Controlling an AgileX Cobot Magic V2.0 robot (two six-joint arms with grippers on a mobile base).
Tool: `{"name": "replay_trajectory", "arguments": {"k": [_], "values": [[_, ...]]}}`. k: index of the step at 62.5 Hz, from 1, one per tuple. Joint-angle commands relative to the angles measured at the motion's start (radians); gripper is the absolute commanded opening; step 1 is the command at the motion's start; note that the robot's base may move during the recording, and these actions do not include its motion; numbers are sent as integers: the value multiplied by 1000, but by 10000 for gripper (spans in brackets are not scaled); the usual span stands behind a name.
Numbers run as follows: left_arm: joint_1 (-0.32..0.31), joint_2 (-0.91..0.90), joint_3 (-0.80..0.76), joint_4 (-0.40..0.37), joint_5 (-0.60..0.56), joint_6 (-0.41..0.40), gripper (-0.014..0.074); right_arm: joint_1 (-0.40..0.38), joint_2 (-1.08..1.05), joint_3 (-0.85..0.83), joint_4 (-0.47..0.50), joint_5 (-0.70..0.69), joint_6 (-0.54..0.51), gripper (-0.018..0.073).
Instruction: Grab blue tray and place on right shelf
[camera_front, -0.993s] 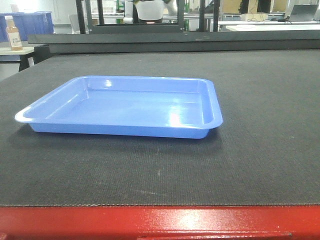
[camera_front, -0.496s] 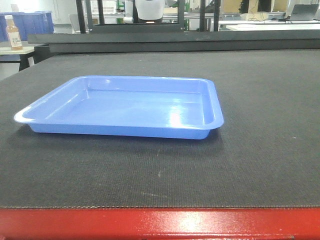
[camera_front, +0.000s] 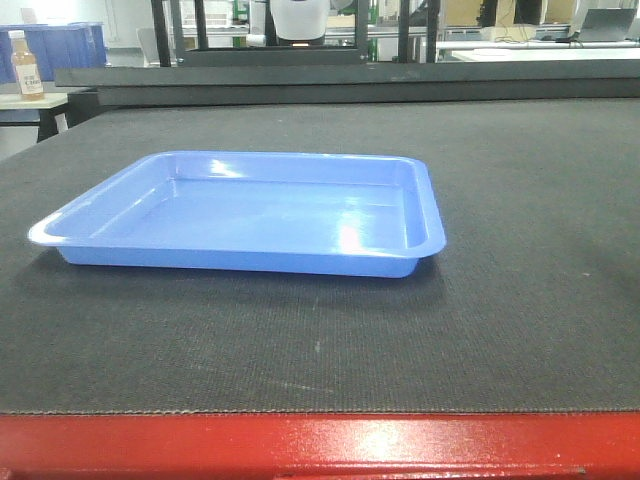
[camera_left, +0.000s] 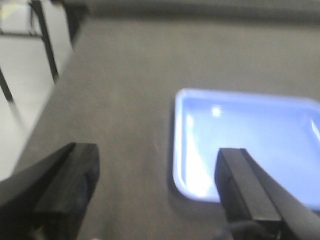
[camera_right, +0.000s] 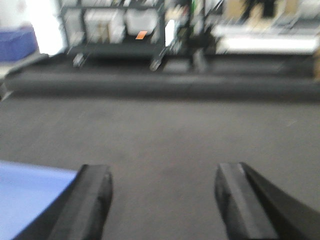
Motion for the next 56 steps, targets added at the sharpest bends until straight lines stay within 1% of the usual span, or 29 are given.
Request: {"name": "replay_trajectory", "arguments": {"k": [1, 6, 13, 18, 21, 24, 31, 34, 37, 46, 49, 52, 56], "values": [[-48, 114, -131, -10, 46, 33, 426, 66, 89, -123, 38, 11, -6, 587], [-68, 229, -237, -8, 125, 33, 426, 142, 180, -209, 73, 95, -6, 587], [-70, 387, -376, -8, 219, 33, 422, 267, 337, -353, 93, 228, -6, 587], [-70, 485, -453, -8, 271, 33, 422, 326, 453, -446, 96, 313, 0, 587], [-70, 554, -501, -8, 297, 33, 422, 349, 522, -498, 96, 361, 33, 587], [-70, 612, -537, -8, 320, 33, 422, 363, 590, -548, 96, 402, 66, 587], [-70, 742, -601, -6, 341, 33, 422, 369, 747, -659, 92, 486, 142, 587], [-70, 788, -621, -6, 342, 33, 422, 369, 808, -712, 75, 522, 181, 587], [-70, 832, -639, -6, 344, 33, 422, 369, 867, -758, 41, 564, 234, 587], [-70, 951, -698, 11, 350, 33, 421, 369, 1029, -875, -127, 702, 448, 587], [-70, 978, -718, 18, 352, 31, 421, 369, 1064, -896, -159, 719, 487, 587], [-70, 1007, -736, 28, 351, 24, 421, 369, 1105, -914, -166, 722, 511, 587], [-70, 1047, -767, 38, 351, 20, 421, 369, 1142, -933, -166, 717, 516, 587]]}}
